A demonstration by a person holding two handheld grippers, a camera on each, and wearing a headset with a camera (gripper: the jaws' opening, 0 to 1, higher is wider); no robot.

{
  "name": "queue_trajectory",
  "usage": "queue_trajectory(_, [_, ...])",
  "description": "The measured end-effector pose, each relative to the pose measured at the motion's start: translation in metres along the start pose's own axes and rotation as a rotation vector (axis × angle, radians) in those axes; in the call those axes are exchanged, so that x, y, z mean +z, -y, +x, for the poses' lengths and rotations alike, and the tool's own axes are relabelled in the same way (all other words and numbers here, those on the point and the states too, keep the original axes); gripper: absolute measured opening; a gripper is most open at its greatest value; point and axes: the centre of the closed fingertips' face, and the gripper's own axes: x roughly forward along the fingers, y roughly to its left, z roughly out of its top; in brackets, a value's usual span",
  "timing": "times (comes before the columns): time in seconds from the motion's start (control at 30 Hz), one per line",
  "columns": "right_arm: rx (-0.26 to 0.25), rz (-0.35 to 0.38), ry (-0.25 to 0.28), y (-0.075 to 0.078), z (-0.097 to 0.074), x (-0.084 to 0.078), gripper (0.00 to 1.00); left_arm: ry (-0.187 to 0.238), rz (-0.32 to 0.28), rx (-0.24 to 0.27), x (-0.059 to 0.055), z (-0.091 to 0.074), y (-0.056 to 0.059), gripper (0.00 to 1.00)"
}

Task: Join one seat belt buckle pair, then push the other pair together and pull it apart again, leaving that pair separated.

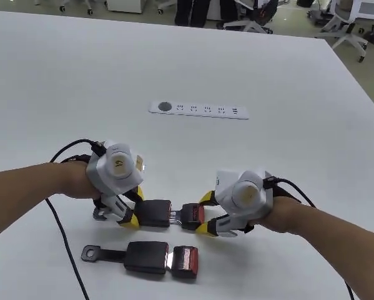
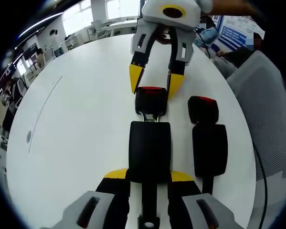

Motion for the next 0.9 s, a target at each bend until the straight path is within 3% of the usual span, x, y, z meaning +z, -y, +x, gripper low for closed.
queue_trajectory(0.13, [0.012, 0.026, 0.008, -0.003, 0.001, 0.002, 0.28, 0.001, 0.005, 0.000, 0.001, -0.001, 0.002, 0.30])
queue_trajectory(0.67, [0.023, 0.011, -0.004, -0.004, 0.003, 0.007, 0.27, -0.014, 0.019, -0.004, 0.000, -0.001, 0.001, 0.30])
queue_trajectory(0.9, [0.026, 0.009, 0.002, -0.003, 0.009, 0.015, 0.27, 0.001, 0.008, 0.000, 0.000, -0.001, 0.001, 0.29])
